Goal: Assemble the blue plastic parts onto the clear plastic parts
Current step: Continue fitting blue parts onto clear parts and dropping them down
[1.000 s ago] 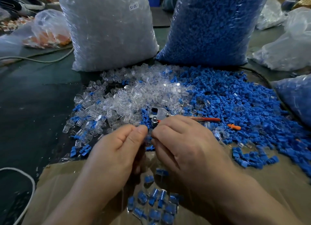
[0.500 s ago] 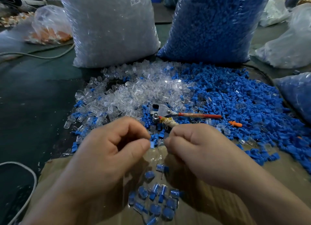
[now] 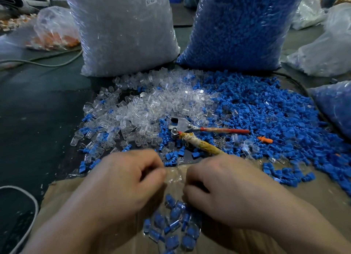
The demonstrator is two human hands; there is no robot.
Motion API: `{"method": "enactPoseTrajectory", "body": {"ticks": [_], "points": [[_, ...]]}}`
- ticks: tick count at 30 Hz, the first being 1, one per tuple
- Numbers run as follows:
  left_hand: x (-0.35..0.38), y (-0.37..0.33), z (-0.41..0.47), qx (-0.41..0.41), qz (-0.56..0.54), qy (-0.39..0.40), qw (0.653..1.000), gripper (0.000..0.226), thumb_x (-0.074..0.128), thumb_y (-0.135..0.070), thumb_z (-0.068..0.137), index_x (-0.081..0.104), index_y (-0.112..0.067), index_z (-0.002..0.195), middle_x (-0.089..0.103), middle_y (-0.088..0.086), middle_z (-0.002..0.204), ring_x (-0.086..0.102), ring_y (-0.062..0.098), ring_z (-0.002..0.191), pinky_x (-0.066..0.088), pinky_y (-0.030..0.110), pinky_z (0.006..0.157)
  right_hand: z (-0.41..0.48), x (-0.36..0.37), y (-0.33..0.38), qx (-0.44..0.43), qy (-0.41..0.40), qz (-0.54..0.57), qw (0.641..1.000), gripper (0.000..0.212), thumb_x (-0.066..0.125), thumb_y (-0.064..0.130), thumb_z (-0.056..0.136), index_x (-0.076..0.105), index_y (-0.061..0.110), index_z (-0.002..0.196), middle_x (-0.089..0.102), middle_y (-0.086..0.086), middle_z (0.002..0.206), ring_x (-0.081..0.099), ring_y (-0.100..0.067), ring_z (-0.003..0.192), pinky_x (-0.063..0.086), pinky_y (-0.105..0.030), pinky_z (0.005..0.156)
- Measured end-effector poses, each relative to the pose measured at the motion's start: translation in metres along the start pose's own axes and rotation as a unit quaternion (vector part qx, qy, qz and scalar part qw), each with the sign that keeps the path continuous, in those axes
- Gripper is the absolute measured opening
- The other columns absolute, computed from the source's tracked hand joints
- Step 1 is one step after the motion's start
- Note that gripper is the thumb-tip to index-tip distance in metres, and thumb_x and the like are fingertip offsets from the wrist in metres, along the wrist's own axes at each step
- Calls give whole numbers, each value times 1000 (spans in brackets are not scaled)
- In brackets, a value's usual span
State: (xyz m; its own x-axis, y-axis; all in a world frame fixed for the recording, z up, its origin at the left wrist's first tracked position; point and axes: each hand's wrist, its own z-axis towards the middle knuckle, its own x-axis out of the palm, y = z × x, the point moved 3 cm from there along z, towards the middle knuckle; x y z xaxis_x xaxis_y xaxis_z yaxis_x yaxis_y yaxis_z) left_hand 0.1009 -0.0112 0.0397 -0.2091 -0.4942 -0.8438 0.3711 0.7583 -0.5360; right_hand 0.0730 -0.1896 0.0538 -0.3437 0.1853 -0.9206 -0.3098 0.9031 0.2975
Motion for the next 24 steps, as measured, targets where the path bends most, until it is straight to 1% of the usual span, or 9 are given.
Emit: {"method": "enactPoseTrajectory", "body": {"ticks": [2,3,5,7,12,16,18,21,24], "points": [[-5,9,3,-56,47,-91,993,30,50,-69,77,58,-44,92,63,-21,76,60,-3,69,39,13,54,4,-2,-5,40,-62,-8,997,27,42,57,93,47,31,90,55,12,85,52,-10,75,41,-33,62],[-6,12,5,-81,79,-105,988,38,49,-72,75,53,-48,104,59,-23,83,56,-2,70,41,16,58,7,-2,-6,52,-94,-19,994,28,42,61,92,46,34,96,55,13,91,54,-13,79,40,-33,63],[0,11,9,-97,145,-74,982,69,42,-80,74,42,-49,135,49,-27,104,48,-3,84,46,22,70,14,2,-4,54,-128,-48,989,36,40,67,91,45,37,110,56,13,104,58,-19,86,41,-35,63],[6,6,11,-84,166,-54,981,72,38,-79,75,35,-51,142,43,-26,109,48,-1,93,43,21,74,22,8,-3,46,-137,-71,987,42,37,67,92,46,35,118,55,7,107,60,-24,88,39,-36,60],[14,-2,15,-53,130,-48,989,42,54,-53,91,52,-47,132,55,-24,117,54,1,106,47,25,87,31,12,-1,40,-142,-82,986,37,34,59,97,51,29,108,38,5,87,52,-24,74,32,-34,55],[17,-2,15,-41,113,-72,990,28,56,-47,94,61,-45,122,58,-23,110,55,2,102,48,26,86,29,9,0,38,-157,-52,985,22,38,49,97,34,30,88,36,7,82,39,-21,68,29,-34,55],[17,-3,15,-31,97,-94,990,25,58,-43,92,67,-41,116,61,-20,105,58,5,97,51,30,82,28,9,0,35,-166,-36,985,18,40,45,96,33,30,88,39,7,83,40,-21,68,31,-34,57],[17,-5,13,-14,68,-132,989,20,60,-36,90,74,-33,105,63,-16,96,61,9,87,53,34,75,26,9,0,34,-178,-13,983,13,41,41,95,46,29,96,47,7,90,44,-21,70,33,-34,59],[18,-2,13,-14,44,-154,987,16,61,-32,89,74,-32,99,61,-18,93,59,4,84,52,30,74,25,8,0,32,-197,17,980,14,43,40,93,51,29,97,50,8,91,49,-19,74,37,-34,62]]}}
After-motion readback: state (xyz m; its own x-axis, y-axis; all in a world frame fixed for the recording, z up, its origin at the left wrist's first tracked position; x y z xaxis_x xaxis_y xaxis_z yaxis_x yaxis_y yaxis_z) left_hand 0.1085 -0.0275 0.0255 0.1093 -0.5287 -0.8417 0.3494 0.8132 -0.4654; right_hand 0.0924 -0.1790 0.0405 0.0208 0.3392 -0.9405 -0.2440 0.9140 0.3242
